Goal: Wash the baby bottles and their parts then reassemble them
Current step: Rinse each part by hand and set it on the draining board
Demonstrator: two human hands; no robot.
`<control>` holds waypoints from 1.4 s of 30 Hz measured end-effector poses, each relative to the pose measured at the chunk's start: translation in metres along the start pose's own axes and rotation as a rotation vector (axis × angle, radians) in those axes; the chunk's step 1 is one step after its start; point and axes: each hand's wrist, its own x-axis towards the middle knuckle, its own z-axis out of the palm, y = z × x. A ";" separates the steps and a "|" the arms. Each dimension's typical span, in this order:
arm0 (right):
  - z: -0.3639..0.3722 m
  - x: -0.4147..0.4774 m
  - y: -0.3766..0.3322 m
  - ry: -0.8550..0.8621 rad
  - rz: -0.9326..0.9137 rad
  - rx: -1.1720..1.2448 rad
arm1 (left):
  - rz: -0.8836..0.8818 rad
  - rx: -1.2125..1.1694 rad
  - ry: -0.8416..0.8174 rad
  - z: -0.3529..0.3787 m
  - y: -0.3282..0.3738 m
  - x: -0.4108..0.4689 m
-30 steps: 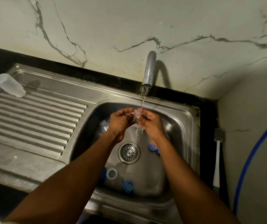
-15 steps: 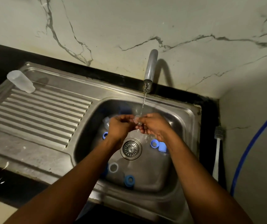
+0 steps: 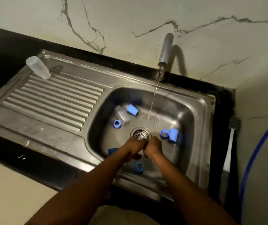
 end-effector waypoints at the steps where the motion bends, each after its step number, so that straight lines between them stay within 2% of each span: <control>1: 0.000 0.002 -0.001 0.045 -0.013 0.072 | 0.046 -0.104 0.043 0.003 0.001 0.001; 3: -0.017 -0.017 -0.025 0.101 -0.110 0.165 | 0.209 -0.243 0.184 0.007 0.013 -0.012; 5: -0.050 -0.044 -0.061 0.166 -0.349 0.153 | 0.478 -0.192 0.283 0.008 0.034 -0.037; 7: -0.084 -0.086 -0.093 0.297 -0.741 0.183 | 0.866 -0.217 0.319 0.004 0.057 -0.071; 9: -0.099 -0.117 -0.106 0.403 -1.054 0.378 | 1.299 -0.186 0.366 -0.005 0.071 -0.102; 10: -0.091 -0.112 -0.102 0.482 -1.118 0.418 | 1.450 -0.108 0.428 -0.006 0.069 -0.103; 11: -0.077 -0.102 -0.094 0.493 -1.103 0.475 | 1.492 -0.020 0.482 -0.009 0.063 -0.090; 12: -0.055 -0.082 -0.080 0.380 -0.898 0.555 | 1.375 0.081 0.496 -0.013 0.051 -0.069; 13: -0.033 -0.061 -0.066 0.189 -0.602 0.618 | 1.109 0.224 0.398 -0.016 0.038 -0.047; 14: -0.012 -0.041 -0.051 0.080 -0.262 0.578 | 0.716 0.404 0.201 -0.017 0.025 -0.030; 15: 0.001 -0.028 -0.035 0.008 -0.051 0.553 | 0.403 0.473 0.012 -0.018 0.011 -0.013; 16: 0.008 -0.022 -0.021 0.018 0.025 0.505 | 0.235 0.328 -0.033 -0.018 0.004 -0.007; 17: 0.009 -0.023 -0.023 0.031 0.045 0.479 | 0.182 0.126 0.032 -0.019 0.003 -0.003; 18: 0.003 -0.033 -0.036 0.049 0.021 0.512 | 0.223 -0.012 0.121 -0.019 0.008 -0.006; 20: -0.017 -0.053 -0.065 0.146 -0.221 0.507 | 0.484 -0.059 0.286 -0.020 0.028 -0.029; 23: -0.049 -0.104 -0.111 0.271 -0.747 0.559 | 1.077 -0.126 0.424 -0.035 0.056 -0.085; 24: -0.051 -0.119 -0.121 0.319 -0.902 0.605 | 1.276 -0.162 0.426 -0.045 0.064 -0.104; 25: -0.048 -0.129 -0.121 0.383 -1.010 0.637 | 1.430 -0.133 0.426 -0.050 0.064 -0.107; 26: -0.039 -0.126 -0.113 0.431 -1.048 0.671 | 1.494 -0.054 0.432 -0.050 0.058 -0.102; 27: -0.025 -0.116 -0.105 0.404 -0.942 0.715 | 1.396 0.042 0.428 -0.055 0.048 -0.087; 28: -0.007 -0.099 -0.092 0.339 -0.749 0.662 | 1.160 0.144 0.380 -0.058 0.034 -0.061; 30: 0.028 -0.067 -0.071 0.116 -0.390 0.169 | 0.519 0.329 0.212 -0.080 0.002 -0.010; 31: 0.039 -0.058 -0.060 0.072 -0.319 -0.011 | 0.398 0.282 0.135 -0.091 -0.014 0.004; 32: 0.050 -0.049 -0.062 0.112 -0.351 -0.088 | 0.365 0.154 0.095 -0.105 -0.025 0.015; 34: 0.062 -0.056 -0.081 0.190 -0.451 -0.093 | 0.376 -0.120 0.008 -0.131 -0.030 0.011; 35: 0.068 -0.061 -0.100 0.224 -0.480 -0.119 | 0.390 -0.222 0.015 -0.146 -0.027 0.006; 37: 0.083 -0.065 -0.141 0.236 -0.567 -0.110 | 0.440 -0.365 0.102 -0.187 -0.023 0.002; 39: 0.109 -0.064 -0.189 0.220 -0.668 0.024 | 0.492 -0.475 0.226 -0.235 -0.016 0.008; 42: 0.160 -0.046 -0.254 0.256 -0.806 0.094 | 0.523 -0.556 0.377 -0.308 -0.010 0.020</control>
